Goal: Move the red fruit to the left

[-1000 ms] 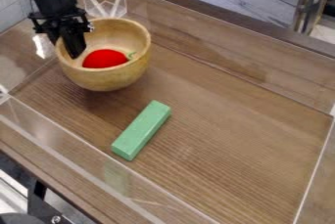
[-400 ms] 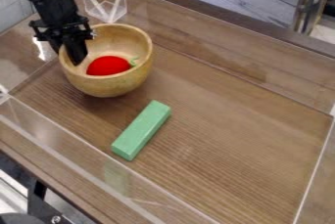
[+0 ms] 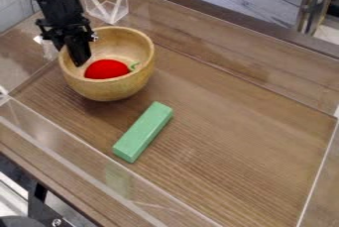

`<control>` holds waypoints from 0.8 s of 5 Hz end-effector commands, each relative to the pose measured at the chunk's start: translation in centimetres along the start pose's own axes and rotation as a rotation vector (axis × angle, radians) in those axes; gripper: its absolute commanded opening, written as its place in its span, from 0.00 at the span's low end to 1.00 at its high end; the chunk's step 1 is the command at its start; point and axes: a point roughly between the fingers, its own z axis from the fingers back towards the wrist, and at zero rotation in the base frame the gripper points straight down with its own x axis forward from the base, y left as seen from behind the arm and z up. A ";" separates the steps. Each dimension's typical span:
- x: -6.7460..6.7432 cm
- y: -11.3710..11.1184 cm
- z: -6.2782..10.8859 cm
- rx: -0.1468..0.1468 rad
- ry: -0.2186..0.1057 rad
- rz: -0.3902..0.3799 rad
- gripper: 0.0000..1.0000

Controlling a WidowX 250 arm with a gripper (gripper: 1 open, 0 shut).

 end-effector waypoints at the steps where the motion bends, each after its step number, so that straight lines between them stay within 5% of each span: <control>1: 0.7 0.1 1.8 0.030 -0.057 0.032 0.00; 2: 0.4 0.2 1.8 0.025 -0.070 0.093 0.00; 4: 0.0 3.5 2.0 0.013 -0.060 0.080 0.00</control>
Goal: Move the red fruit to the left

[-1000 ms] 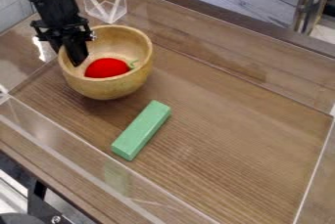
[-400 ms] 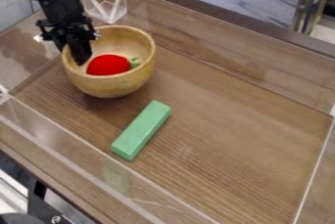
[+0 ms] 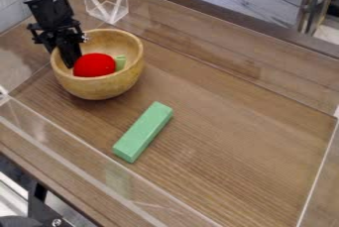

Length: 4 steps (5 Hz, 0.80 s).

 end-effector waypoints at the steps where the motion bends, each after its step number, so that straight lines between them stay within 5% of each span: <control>1: 1.0 -0.5 2.7 0.047 -0.044 -0.025 1.00; 4: 2.9 -1.2 0.2 0.063 -0.062 0.039 1.00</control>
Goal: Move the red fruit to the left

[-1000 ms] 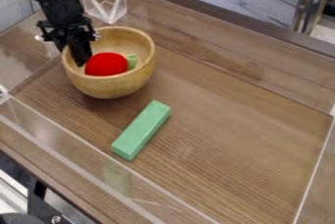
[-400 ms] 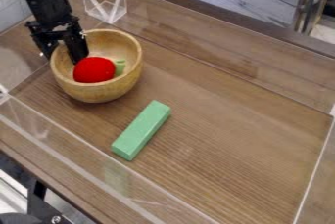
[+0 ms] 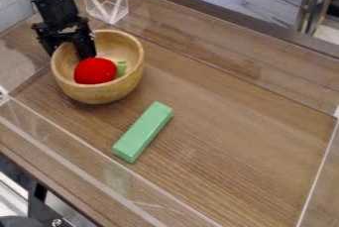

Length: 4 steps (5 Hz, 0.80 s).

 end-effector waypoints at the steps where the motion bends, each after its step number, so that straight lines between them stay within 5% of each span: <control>1: 1.4 -0.1 0.4 0.023 -0.030 -0.019 1.00; 4: 2.8 -2.1 -1.0 0.043 -0.006 -0.068 1.00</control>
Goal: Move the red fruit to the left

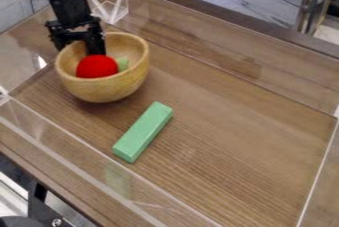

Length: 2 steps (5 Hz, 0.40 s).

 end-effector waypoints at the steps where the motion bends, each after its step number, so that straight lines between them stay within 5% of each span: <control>1: 1.2 -1.5 -0.5 0.018 -0.008 -0.020 1.00; 2: 0.9 -1.2 -0.7 0.025 0.005 -0.067 1.00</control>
